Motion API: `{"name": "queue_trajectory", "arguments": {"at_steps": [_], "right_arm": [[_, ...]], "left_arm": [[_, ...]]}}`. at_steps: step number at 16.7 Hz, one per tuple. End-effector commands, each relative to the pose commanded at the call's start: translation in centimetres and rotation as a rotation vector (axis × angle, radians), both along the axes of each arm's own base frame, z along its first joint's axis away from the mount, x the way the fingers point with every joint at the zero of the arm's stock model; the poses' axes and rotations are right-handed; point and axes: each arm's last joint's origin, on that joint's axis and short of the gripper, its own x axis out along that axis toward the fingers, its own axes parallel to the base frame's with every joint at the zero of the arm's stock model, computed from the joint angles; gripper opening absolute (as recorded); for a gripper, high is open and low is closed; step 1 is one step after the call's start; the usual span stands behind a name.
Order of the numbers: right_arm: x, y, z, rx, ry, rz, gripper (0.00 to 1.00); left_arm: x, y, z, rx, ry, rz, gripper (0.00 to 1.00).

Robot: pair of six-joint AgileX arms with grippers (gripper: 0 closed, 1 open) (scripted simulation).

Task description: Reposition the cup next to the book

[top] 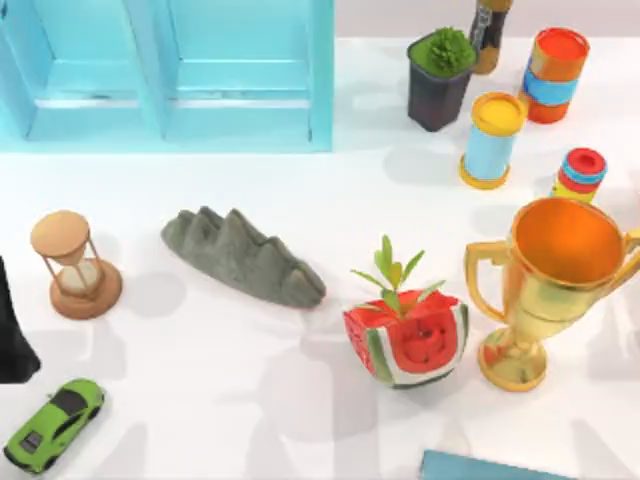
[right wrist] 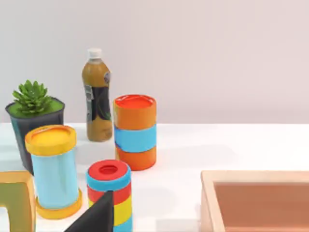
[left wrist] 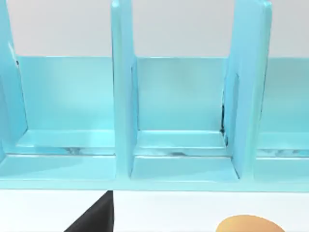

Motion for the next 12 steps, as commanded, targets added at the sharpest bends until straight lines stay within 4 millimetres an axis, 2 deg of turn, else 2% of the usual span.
{"name": "queue_trajectory", "arguments": {"at_steps": [3,6,12], "right_arm": [[0.0,0.0,0.0,0.000,0.000,0.000,1.00],[0.0,0.0,0.0,0.000,0.000,0.000,1.00],[0.0,0.0,0.0,0.000,0.000,0.000,1.00]], "left_arm": [[0.0,0.0,0.1,0.010,0.005,0.004,1.00],[0.0,0.4,1.0,0.096,0.054,0.041,1.00],[0.8,2.3,4.5,0.460,0.341,0.133,1.00]]}}
